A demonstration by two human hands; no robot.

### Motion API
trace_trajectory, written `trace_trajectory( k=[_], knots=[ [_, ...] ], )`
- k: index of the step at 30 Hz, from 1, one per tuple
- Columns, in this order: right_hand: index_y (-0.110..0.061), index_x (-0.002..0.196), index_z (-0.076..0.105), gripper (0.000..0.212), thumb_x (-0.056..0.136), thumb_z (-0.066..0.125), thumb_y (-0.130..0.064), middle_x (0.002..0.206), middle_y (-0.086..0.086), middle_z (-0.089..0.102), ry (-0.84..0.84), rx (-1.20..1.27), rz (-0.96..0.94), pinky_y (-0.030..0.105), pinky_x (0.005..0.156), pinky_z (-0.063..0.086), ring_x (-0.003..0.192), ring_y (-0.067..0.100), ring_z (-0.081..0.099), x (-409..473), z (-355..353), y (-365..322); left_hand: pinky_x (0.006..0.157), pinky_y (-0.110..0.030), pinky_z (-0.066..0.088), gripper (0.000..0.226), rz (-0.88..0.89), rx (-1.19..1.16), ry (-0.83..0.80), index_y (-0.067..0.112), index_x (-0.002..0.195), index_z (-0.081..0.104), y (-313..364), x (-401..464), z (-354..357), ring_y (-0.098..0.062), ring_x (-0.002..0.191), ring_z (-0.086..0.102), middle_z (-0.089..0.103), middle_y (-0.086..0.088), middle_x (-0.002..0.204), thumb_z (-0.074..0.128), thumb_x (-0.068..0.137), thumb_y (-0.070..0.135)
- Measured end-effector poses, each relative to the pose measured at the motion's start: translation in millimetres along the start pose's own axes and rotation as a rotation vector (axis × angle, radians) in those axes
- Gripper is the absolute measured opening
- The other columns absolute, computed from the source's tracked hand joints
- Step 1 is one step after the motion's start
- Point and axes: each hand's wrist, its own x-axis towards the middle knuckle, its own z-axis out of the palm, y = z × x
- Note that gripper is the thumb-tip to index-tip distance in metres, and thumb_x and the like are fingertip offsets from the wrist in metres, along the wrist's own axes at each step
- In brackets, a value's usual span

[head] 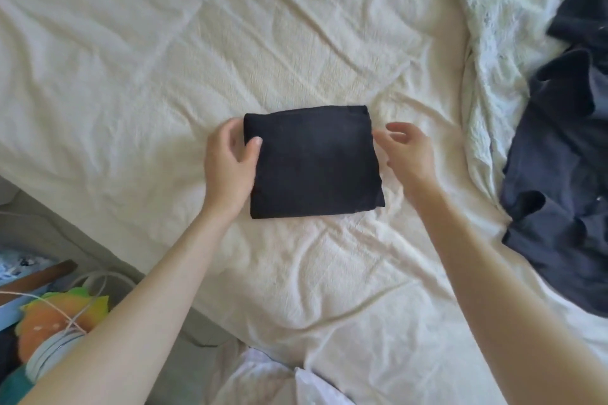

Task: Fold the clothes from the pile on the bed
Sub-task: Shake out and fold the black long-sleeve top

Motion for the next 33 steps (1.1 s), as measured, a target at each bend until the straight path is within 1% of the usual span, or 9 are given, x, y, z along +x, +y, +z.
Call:
trace_trajectory(
  k=[2, 4, 8, 13, 15, 18, 23, 28, 33],
  knots=[
    [-0.011, 0.119, 0.059, 0.046, 0.087, 0.064, -0.043, 0.105, 0.003, 0.066, -0.114, 0.018, 0.164, 0.038, 0.09, 0.053, 0.093, 0.017, 0.063, 7.8, -12.2, -1.2, 0.094, -0.028, 0.046, 0.052, -0.337, -0.168, -0.015, 0.013, 0.133, 0.046, -0.8, 5.3, -5.8, -0.014, 0.115, 0.054, 0.053, 0.001, 0.13, 0.065, 0.088, 0.031],
    [-0.009, 0.11, 0.065, 0.045, 0.085, 0.066, -0.046, 0.101, 0.005, 0.07, -0.247, -0.032, 0.204, 0.037, 0.088, 0.054, 0.089, 0.016, 0.065, 14.0, -16.9, -2.2, 0.083, -0.031, 0.051, 0.049, -0.51, -0.237, -0.125, 0.013, 0.126, 0.053, -3.6, 9.8, -11.0, -0.016, 0.102, 0.06, 0.06, -0.001, 0.122, 0.067, 0.086, 0.037],
    [-0.01, 0.11, 0.067, 0.044, 0.081, 0.072, -0.042, 0.106, 0.005, 0.071, -0.449, -0.026, 0.288, 0.038, 0.09, 0.053, 0.098, 0.021, 0.068, 27.4, -19.5, -7.8, 0.079, -0.03, 0.052, 0.034, -0.507, -0.143, -0.322, 0.019, 0.104, 0.066, -3.8, 21.6, -20.5, -0.017, 0.097, 0.064, 0.069, 0.001, 0.103, 0.065, 0.084, 0.046],
    [-0.01, 0.104, 0.065, 0.027, 0.082, 0.073, -0.024, 0.101, 0.004, 0.07, -0.443, 0.041, 0.399, 0.037, 0.081, 0.054, 0.091, 0.019, 0.068, 32.2, -17.1, -8.1, 0.086, -0.033, 0.051, 0.038, -0.533, -0.157, -0.503, 0.019, 0.106, 0.066, -4.8, 30.1, -24.1, -0.016, 0.095, 0.067, 0.071, 0.0, 0.103, 0.062, 0.084, 0.05],
    [-0.01, 0.105, 0.063, 0.027, 0.082, 0.073, -0.02, 0.103, 0.004, 0.068, -0.427, 0.073, 0.422, 0.037, 0.075, 0.054, 0.092, 0.02, 0.067, 28.0, -13.2, -8.3, 0.078, -0.032, 0.054, 0.032, -0.507, -0.231, -0.527, 0.019, 0.106, 0.064, -5.2, 27.6, -22.4, -0.014, 0.087, 0.07, 0.072, 0.002, 0.099, 0.061, 0.087, 0.044],
    [-0.012, 0.11, 0.061, 0.03, 0.083, 0.072, -0.018, 0.109, 0.004, 0.064, -0.406, 0.097, 0.421, 0.041, 0.078, 0.054, 0.097, 0.021, 0.064, 19.4, -10.6, -8.8, 0.067, -0.032, 0.054, 0.03, -0.476, -0.273, -0.502, 0.016, 0.114, 0.059, -1.7, 20.9, -18.9, -0.012, 0.083, 0.069, 0.07, 0.002, 0.103, 0.061, 0.09, 0.034],
    [-0.014, 0.118, 0.059, 0.035, 0.084, 0.07, -0.017, 0.115, 0.003, 0.063, -0.43, 0.15, 0.388, 0.041, 0.081, 0.053, 0.102, 0.021, 0.062, -1.2, -21.3, -10.4, 0.07, -0.037, 0.053, 0.041, -0.437, -0.27, -0.436, 0.009, 0.129, 0.047, 10.8, 7.6, -21.2, -0.02, 0.094, 0.063, 0.062, -0.007, 0.116, 0.059, 0.093, 0.023],
    [-0.019, 0.107, 0.064, 0.021, 0.087, 0.067, -0.019, 0.113, 0.002, 0.065, -0.47, 0.172, 0.338, 0.039, 0.079, 0.052, 0.102, 0.019, 0.063, -49.9, -40.8, -6.1, 0.069, -0.034, 0.053, 0.031, -0.38, -0.265, -0.424, 0.014, 0.121, 0.051, 30.4, -34.5, -43.3, -0.018, 0.087, 0.065, 0.065, -0.002, 0.106, 0.058, 0.093, 0.025],
    [-0.017, 0.113, 0.064, 0.028, 0.085, 0.069, -0.02, 0.116, 0.005, 0.067, -0.502, 0.229, 0.295, 0.038, 0.08, 0.055, 0.103, 0.021, 0.065, -121.2, -68.8, 15.2, 0.069, -0.034, 0.053, 0.027, -0.376, -0.287, -0.44, 0.017, 0.115, 0.055, 45.3, -106.8, -78.2, -0.019, 0.085, 0.066, 0.067, -0.003, 0.101, 0.062, 0.091, 0.025]
  ],
)
